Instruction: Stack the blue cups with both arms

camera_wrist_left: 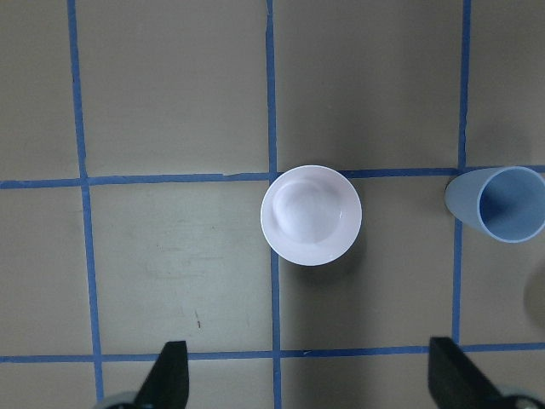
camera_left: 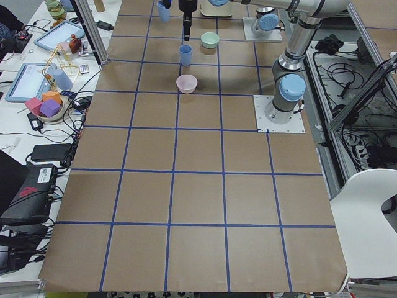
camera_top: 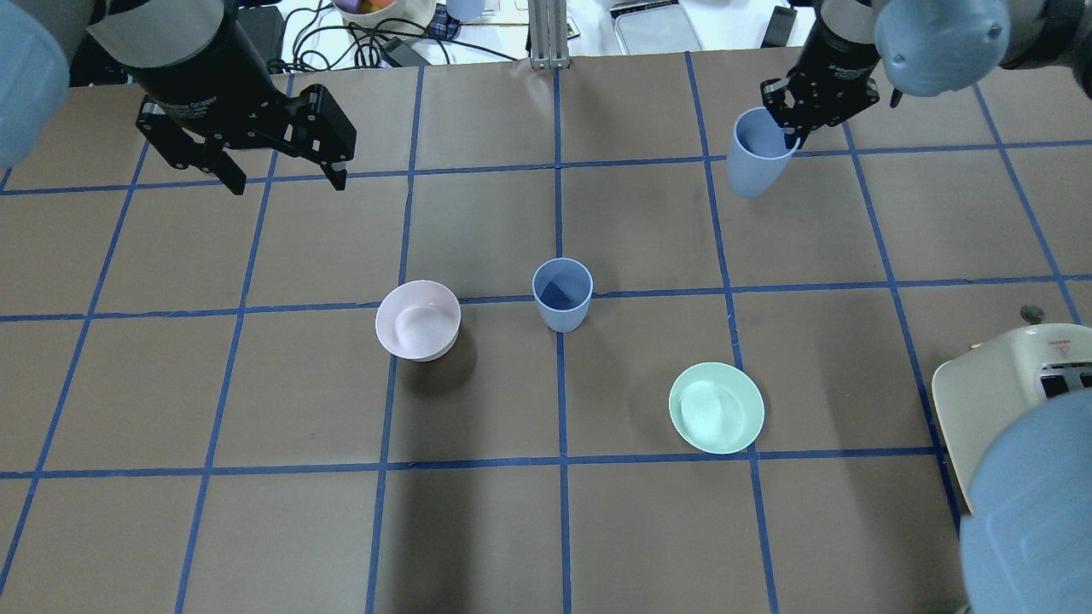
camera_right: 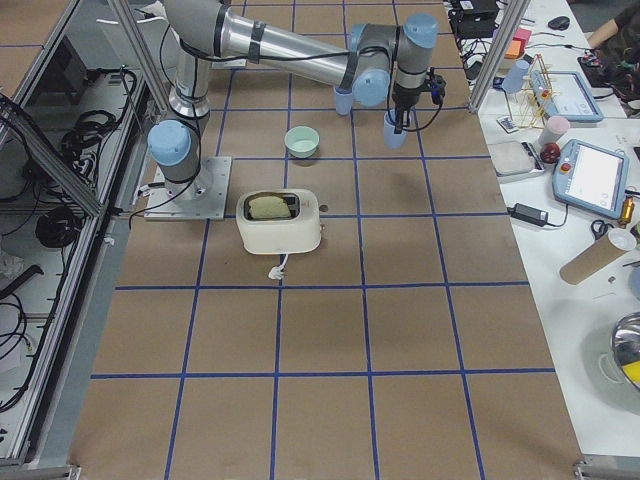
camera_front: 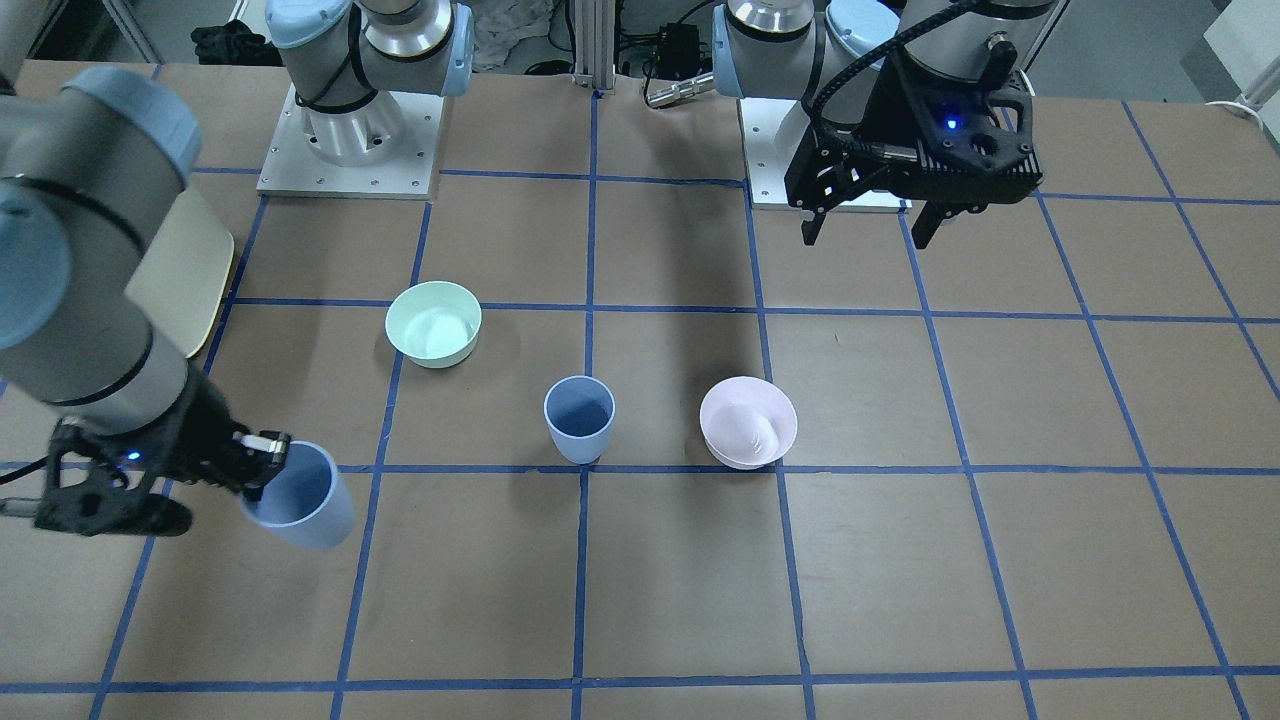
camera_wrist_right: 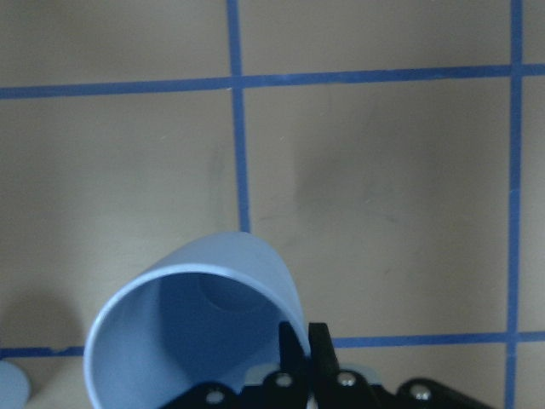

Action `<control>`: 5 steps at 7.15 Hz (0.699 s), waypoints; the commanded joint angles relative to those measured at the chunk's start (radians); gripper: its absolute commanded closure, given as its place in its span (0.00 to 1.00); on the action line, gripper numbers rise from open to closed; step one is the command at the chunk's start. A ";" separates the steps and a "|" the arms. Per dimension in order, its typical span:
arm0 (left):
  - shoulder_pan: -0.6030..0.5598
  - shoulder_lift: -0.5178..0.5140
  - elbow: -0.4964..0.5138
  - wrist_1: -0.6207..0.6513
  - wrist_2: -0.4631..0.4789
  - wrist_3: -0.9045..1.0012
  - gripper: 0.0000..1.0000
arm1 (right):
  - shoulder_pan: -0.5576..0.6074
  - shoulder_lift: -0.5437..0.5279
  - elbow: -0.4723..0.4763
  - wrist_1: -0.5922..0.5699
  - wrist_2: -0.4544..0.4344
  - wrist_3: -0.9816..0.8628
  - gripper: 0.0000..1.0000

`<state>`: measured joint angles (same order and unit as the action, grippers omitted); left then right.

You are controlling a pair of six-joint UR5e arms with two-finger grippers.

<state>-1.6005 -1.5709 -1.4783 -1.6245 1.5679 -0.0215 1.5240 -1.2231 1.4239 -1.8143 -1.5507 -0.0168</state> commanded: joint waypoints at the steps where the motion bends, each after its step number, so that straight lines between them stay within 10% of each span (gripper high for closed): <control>1: 0.001 0.000 0.001 0.000 0.000 0.000 0.00 | 0.205 -0.074 0.001 0.052 0.003 0.211 1.00; 5: 0.001 0.002 0.001 -0.003 0.001 0.000 0.00 | 0.420 -0.069 0.015 0.056 -0.014 0.433 1.00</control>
<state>-1.6000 -1.5704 -1.4773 -1.6252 1.5691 -0.0215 1.9179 -1.2977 1.4336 -1.7572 -1.5621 0.3965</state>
